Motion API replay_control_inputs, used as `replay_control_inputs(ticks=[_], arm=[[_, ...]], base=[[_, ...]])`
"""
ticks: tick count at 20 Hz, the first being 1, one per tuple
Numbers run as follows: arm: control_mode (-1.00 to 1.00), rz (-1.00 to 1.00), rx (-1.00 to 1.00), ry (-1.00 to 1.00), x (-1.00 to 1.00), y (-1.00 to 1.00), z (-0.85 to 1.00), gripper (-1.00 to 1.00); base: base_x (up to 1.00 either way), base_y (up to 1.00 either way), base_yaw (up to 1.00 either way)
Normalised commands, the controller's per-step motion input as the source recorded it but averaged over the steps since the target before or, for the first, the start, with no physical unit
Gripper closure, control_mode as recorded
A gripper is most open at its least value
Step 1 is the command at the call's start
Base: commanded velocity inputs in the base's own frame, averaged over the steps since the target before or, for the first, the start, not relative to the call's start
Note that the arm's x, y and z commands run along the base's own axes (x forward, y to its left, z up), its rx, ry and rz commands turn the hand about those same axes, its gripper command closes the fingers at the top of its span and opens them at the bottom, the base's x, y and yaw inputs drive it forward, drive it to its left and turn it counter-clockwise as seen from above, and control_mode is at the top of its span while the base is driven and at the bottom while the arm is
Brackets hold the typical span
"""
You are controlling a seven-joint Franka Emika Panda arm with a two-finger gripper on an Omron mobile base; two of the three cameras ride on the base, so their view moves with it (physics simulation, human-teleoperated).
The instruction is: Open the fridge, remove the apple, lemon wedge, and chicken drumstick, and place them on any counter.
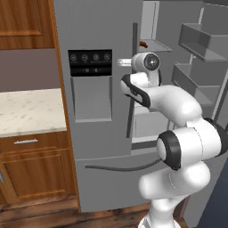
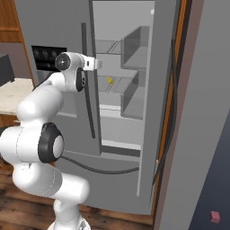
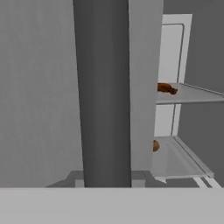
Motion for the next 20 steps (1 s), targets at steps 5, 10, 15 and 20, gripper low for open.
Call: replay_control_inputs(ticks=[5,10,15,20], arm=[[-1.0,-0.14,0.0,0.0,-0.29,0.0,0.04,1.0],[-1.0,-0.16,0.0,0.0,-0.35,0.0,0.02,1.0],[-1.0,-0.22,0.0,0.0,-0.67,0.05,0.09,1.0],[-1.0,-0.25,0.0,0.01,-0.88,0.3,0.05,1.0]], base=[[0.0,0.0,0.0],[0.0,0.0,0.0],[0.0,0.0,0.0],[0.0,0.0,0.0]])
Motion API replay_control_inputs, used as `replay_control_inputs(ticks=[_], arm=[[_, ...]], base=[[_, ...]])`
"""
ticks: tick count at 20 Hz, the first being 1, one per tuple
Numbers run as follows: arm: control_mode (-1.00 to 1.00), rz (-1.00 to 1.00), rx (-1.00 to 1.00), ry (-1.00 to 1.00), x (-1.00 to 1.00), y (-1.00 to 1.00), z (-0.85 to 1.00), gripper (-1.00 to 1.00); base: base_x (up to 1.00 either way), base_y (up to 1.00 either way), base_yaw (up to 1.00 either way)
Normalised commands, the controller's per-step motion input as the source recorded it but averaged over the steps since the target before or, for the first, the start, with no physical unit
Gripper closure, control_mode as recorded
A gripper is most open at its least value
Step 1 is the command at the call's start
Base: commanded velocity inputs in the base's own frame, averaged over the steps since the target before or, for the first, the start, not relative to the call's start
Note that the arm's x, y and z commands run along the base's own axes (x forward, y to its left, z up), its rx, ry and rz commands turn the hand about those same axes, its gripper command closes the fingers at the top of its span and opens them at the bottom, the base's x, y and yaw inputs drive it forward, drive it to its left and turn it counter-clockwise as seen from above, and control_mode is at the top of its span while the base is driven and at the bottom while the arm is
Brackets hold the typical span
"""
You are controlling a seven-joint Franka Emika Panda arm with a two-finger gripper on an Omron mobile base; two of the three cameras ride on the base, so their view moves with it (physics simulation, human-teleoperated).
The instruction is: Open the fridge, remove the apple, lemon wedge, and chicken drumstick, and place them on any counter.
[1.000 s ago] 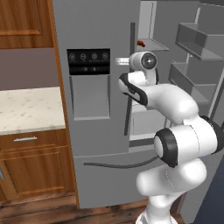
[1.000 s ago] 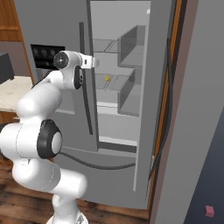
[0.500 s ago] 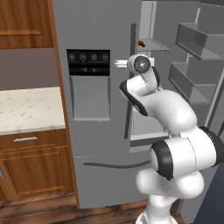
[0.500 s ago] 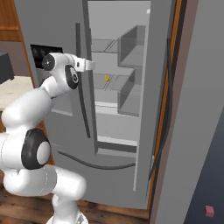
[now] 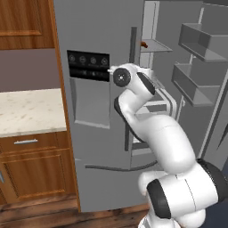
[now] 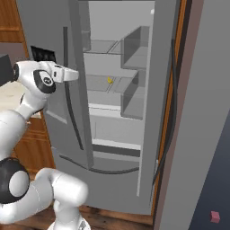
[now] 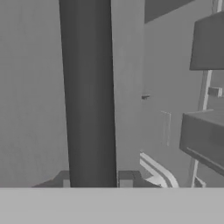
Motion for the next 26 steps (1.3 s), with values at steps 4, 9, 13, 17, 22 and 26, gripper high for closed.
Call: replay_control_inputs(ticks=[4,9,13,17,22,26], arm=[[-1.0,-0.27,-0.01,0.0,-0.94,0.6,0.0,1.0],[-1.0,-0.29,-0.06,0.0,-0.83,0.96,0.0,1.0],[-1.0,-0.29,-0.09,0.0,-0.82,1.0,-0.02,1.0],[-1.0,-0.27,-0.11,0.0,-0.64,1.0,-0.14,-1.0],[-1.0,-0.16,-0.04,0.0,-0.02,0.55,-0.11,-1.0],[-1.0,-0.09,0.0,0.0,0.03,-0.02,-0.13,-1.0]], base=[[0.0,0.0,0.0],[0.0,0.0,0.0],[0.0,0.0,0.0],[0.0,0.0,0.0],[0.0,0.0,0.0],[0.0,0.0,0.0]])
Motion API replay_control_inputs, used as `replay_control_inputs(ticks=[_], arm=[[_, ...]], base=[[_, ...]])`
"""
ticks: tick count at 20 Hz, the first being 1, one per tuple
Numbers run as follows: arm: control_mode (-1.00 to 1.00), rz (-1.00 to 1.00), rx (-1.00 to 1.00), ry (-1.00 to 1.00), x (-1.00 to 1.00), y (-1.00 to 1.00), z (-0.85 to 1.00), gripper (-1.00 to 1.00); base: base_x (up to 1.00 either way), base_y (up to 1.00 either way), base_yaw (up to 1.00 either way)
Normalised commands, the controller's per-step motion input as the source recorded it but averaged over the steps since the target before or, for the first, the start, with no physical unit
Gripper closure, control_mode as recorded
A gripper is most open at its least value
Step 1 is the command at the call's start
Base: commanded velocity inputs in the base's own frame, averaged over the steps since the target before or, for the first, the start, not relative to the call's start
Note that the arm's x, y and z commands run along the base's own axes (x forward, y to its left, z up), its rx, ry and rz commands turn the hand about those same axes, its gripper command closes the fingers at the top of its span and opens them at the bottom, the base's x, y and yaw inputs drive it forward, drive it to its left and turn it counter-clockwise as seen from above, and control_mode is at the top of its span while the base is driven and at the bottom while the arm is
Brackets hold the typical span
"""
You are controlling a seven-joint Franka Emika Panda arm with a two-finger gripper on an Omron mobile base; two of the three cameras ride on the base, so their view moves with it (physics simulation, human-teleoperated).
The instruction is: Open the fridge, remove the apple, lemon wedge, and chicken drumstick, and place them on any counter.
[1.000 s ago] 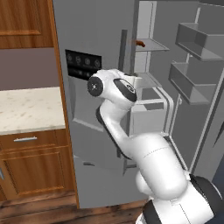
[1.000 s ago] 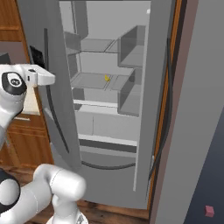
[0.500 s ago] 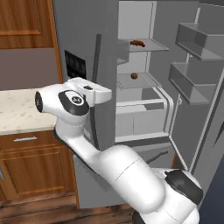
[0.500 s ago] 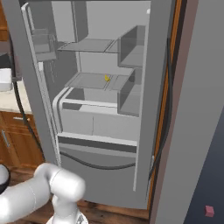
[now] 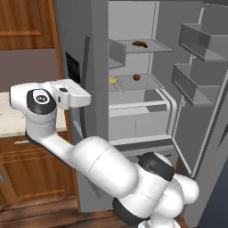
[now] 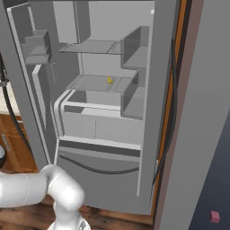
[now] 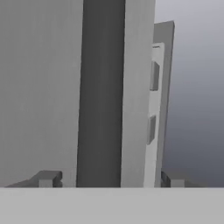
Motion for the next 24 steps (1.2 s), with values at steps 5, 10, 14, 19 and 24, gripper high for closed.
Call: replay_control_inputs(ticks=[5,10,14,19,24], arm=[[-1.0,0.0,0.0,-0.03,-0.62,-0.25,-0.36,-1.0],[-1.0,0.02,0.0,-0.03,-0.51,-0.19,-0.24,-1.0],[-1.0,0.12,-0.04,0.0,-0.44,-0.27,-0.31,-1.0],[-1.0,0.22,-0.13,0.07,-0.02,-0.05,-0.24,-1.0],[-1.0,0.15,-0.08,-0.03,-0.41,0.11,-0.35,-1.0]], base=[[0.0,0.0,0.0],[0.0,0.0,0.0],[0.0,0.0,0.0],[0.0,0.0,0.0],[0.0,0.0,0.0]])
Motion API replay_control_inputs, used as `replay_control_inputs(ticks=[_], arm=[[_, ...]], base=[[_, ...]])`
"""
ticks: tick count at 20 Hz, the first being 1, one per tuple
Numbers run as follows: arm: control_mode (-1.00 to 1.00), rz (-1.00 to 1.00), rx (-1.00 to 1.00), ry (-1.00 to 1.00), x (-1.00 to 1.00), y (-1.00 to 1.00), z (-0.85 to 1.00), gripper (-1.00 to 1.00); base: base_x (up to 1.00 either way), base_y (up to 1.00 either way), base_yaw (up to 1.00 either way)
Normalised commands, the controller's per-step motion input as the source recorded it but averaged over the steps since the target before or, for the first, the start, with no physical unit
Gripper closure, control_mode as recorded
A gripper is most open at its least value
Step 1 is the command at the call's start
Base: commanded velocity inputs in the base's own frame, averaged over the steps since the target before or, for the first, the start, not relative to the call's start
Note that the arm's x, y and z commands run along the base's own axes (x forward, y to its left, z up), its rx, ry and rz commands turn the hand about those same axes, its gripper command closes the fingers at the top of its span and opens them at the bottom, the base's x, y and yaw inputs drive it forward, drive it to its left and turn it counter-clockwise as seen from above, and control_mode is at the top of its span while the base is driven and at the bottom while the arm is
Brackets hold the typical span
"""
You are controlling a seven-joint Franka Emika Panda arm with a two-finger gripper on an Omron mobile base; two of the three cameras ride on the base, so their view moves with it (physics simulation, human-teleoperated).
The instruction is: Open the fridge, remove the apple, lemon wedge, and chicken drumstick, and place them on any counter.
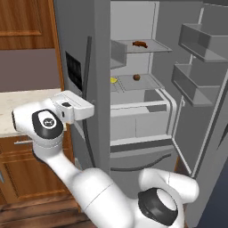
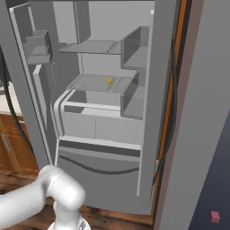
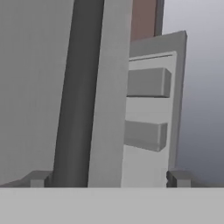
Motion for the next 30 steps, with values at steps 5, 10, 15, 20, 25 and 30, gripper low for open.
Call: replay_control_inputs(ticks=[5,10,15,20,25,30], arm=[[-1.0,0.03,-0.02,-0.11,-0.37,0.14,-0.24,-1.0],[-1.0,0.02,-0.04,-0.02,-0.28,0.3,-0.26,-1.0],[-1.0,0.09,-0.05,0.09,-0.6,0.48,0.01,-1.0],[-1.0,0.2,-0.08,0.23,-0.59,0.41,0.0,-1.0],[-1.0,0.28,-0.07,0.02,-0.91,0.12,-0.16,-1.0],[-1.0,0.38,-0.04,-0.12,-1.0,0.01,-0.38,-1.0]], base=[[0.0,0.0,0.0],[0.0,0.0,0.0],[0.0,0.0,0.0],[0.0,0.0,0.0],[0.0,0.0,0.0],[0.0,0.0,0.0]])
